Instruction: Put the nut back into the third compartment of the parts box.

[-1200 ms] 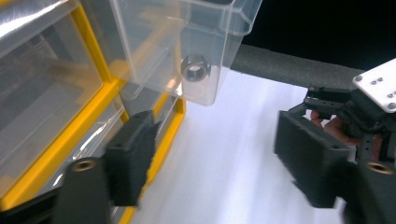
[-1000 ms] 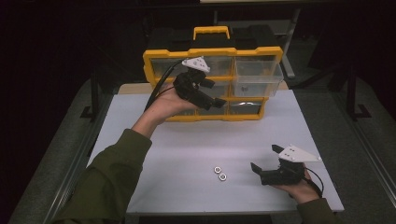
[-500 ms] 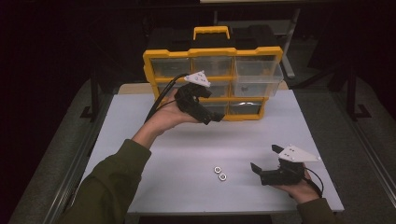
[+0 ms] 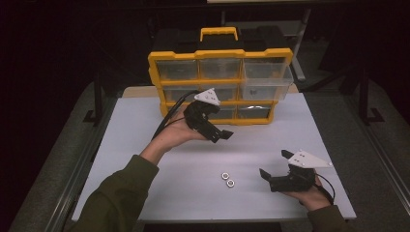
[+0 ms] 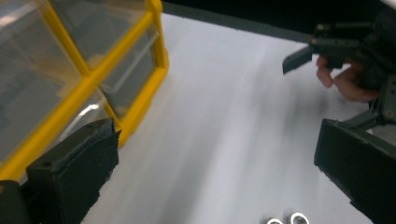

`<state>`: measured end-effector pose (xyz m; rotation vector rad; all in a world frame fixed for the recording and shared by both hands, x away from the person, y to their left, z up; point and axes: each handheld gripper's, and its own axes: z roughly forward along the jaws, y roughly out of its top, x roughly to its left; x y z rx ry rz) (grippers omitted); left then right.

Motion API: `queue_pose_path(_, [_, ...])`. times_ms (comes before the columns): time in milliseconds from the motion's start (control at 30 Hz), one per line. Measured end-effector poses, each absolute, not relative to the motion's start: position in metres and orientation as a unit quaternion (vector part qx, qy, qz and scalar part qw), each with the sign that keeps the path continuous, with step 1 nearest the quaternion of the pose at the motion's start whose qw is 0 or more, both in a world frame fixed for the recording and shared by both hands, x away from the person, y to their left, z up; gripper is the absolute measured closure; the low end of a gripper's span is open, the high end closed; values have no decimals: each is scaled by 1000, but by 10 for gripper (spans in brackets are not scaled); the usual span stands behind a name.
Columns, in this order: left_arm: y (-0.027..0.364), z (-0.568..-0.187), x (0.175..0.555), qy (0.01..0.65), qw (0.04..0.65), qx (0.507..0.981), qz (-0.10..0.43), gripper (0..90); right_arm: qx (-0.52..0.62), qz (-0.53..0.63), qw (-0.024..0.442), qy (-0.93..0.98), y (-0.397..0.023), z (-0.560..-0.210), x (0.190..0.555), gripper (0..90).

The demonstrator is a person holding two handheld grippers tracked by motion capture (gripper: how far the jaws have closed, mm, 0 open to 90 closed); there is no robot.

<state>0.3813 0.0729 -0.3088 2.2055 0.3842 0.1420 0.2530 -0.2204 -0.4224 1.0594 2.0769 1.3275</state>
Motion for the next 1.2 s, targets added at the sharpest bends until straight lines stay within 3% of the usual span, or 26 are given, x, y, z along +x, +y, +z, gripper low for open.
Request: queue_pose_path(1200, [72, -385, 348, 156, 411, 898, 22, 0, 386, 478, 226, 756, -220, -423, 253, 0])
